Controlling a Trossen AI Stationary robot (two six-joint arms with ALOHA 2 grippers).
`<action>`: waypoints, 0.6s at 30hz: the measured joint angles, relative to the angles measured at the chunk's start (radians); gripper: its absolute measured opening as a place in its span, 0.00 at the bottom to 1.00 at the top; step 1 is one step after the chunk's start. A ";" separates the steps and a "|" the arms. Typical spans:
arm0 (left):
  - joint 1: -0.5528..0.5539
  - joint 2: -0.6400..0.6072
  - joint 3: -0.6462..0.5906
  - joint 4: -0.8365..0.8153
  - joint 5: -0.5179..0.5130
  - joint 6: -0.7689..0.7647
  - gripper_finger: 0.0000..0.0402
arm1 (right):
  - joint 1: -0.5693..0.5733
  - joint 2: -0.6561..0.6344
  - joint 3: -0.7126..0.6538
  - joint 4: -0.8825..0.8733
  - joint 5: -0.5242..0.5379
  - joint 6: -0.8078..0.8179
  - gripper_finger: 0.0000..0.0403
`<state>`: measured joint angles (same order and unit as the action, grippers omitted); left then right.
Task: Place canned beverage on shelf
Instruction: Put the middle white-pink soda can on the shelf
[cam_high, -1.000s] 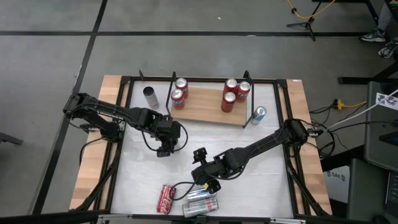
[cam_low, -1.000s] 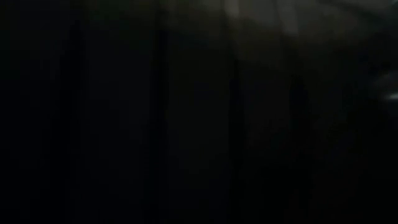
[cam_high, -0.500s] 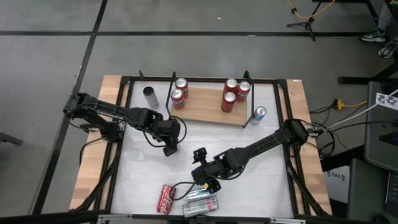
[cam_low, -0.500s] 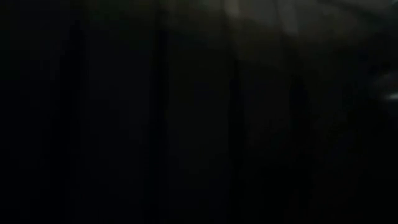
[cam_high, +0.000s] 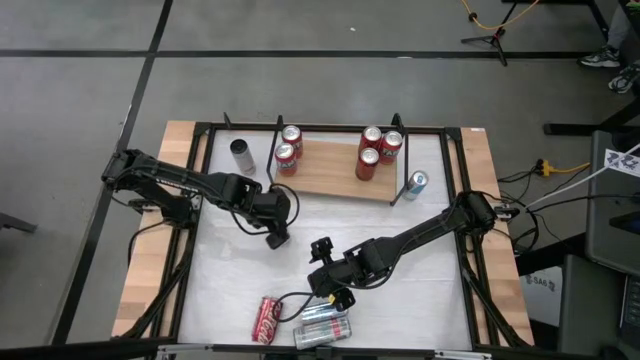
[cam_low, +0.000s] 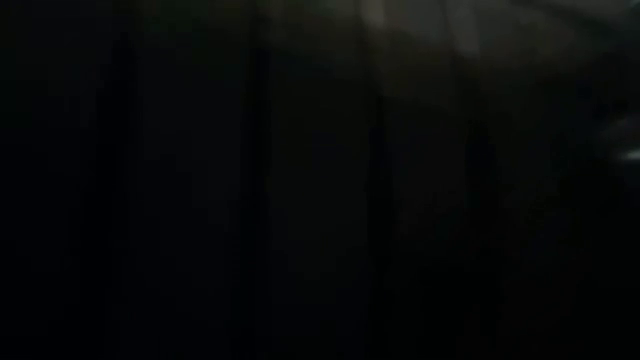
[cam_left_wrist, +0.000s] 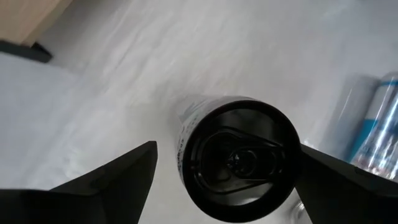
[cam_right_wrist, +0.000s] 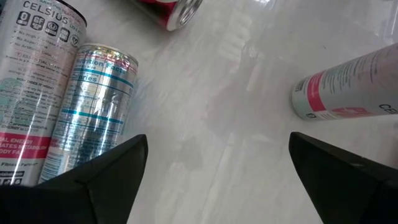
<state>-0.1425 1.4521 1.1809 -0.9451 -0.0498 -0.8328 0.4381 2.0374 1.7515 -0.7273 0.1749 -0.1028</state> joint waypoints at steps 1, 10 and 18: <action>0.000 0.000 0.000 0.000 0.000 -0.019 0.85 | 0.000 0.000 0.000 0.000 0.000 0.000 0.95; -0.002 0.001 0.000 -0.001 -0.017 -0.130 0.85 | 0.000 0.000 0.000 0.000 0.000 0.000 0.95; -0.018 0.000 0.000 -0.001 -0.041 -0.156 0.73 | 0.000 0.000 0.000 0.001 0.000 0.000 0.95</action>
<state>-0.1603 1.4526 1.1809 -0.9464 -0.0912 -0.9885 0.4381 2.0377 1.7513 -0.7265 0.1749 -0.1028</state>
